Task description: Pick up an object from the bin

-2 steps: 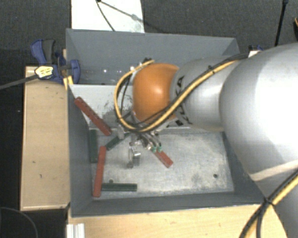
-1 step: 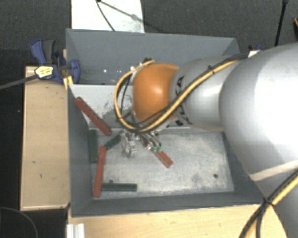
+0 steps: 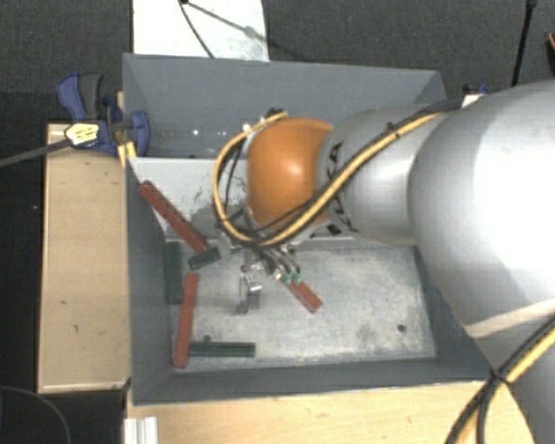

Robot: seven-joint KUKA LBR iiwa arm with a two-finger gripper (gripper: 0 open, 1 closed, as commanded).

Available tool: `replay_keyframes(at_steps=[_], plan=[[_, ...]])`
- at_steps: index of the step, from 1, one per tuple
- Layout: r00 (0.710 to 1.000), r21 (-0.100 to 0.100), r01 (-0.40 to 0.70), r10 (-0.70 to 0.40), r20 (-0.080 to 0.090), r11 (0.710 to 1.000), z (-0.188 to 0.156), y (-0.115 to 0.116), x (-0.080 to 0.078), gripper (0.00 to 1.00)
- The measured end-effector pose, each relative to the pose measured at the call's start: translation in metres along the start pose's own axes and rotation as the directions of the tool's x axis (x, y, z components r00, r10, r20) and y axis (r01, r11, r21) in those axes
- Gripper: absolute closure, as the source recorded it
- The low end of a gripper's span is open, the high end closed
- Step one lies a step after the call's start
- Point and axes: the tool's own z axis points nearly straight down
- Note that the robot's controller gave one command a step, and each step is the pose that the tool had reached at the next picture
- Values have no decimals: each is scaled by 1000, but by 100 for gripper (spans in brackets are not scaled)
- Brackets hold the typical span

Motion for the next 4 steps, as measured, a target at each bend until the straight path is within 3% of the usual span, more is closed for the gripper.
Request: replay_keyframes(at_steps=[1, 2, 3, 4], plan=[[994, 5, 112, -112, -4, 994, 0, -104, 61, 0], [1000, 6, 16, -16, 4, 1000, -1, -186, 50, 0], [1000, 2, 20, -20, 3, 1000, -1, -181, 50, 100], [962, 7, 275, -275, 6, 962, -120, -196, 49, 100]])
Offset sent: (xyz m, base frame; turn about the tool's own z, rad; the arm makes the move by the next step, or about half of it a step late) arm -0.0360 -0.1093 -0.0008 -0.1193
